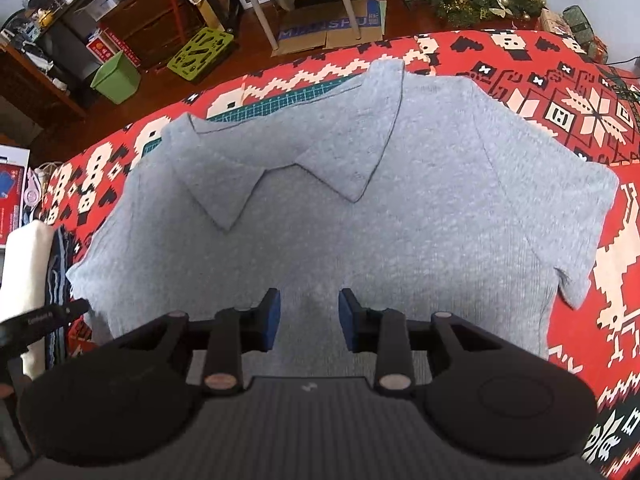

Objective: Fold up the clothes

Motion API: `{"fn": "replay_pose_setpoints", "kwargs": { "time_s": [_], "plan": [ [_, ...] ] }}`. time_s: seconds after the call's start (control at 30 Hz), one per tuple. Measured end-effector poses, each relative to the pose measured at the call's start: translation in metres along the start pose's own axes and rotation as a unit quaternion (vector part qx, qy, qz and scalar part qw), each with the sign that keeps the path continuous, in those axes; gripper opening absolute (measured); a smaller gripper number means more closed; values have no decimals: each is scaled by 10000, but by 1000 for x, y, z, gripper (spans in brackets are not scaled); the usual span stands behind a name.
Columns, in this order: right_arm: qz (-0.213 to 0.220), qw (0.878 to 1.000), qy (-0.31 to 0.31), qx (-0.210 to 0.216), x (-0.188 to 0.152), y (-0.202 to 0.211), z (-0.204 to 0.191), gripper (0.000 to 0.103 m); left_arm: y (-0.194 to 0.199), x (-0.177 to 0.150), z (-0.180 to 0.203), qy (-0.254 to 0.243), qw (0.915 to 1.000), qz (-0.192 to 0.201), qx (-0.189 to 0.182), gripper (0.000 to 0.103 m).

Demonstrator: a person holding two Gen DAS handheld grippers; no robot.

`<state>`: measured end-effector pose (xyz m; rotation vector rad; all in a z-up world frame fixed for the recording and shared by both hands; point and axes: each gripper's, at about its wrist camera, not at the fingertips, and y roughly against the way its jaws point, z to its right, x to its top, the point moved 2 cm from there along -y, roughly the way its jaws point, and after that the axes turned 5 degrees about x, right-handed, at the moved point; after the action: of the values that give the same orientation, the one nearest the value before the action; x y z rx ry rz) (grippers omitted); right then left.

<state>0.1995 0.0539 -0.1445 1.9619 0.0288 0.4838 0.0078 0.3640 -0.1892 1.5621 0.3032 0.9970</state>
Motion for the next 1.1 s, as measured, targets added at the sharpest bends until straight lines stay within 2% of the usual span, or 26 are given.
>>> {"fn": "replay_pose_setpoints", "kwargs": {
  "time_s": [0.03, 0.1, 0.17, 0.3, 0.67, 0.87, 0.97, 1.03, 1.1],
  "plan": [
    [-9, 10000, 5, -2, -1, 0, 0, 35, -1, 0, -2, 119, 9999, -37, -84, 17],
    [-8, 10000, -10, 5, -1, 1, 0, 35, -2, 0, -6, 335, 9989, -106, -298, 5],
    [-4, 10000, 1, -4, -1, 1, 0, 35, 0, 0, -6, 407, 9980, -118, -469, 1],
    [6, 10000, -23, -5, -2, 2, -1, 35, 4, 0, -9, 261, 9994, -54, -220, 1],
    [-38, 10000, 39, 4, -16, 1, -4, 39, -1, -7, -13, -23, 9999, -143, -15, 1],
    [-35, 9999, 128, -18, -22, 1, -4, 43, 7, -8, -14, -185, 9996, -109, 204, 17],
    [11, 9998, 178, -58, -24, 3, -3, 49, 16, -13, -14, -341, 9987, -35, 385, 27],
    [72, 9996, 252, -115, -26, 5, -3, 60, 23, -16, -12, -467, 9981, 12, 406, 29],
    [153, 9991, 359, -176, -28, 8, -3, 71, 30, -19, -7, -568, 9976, 58, 391, 38]
  ]
}}
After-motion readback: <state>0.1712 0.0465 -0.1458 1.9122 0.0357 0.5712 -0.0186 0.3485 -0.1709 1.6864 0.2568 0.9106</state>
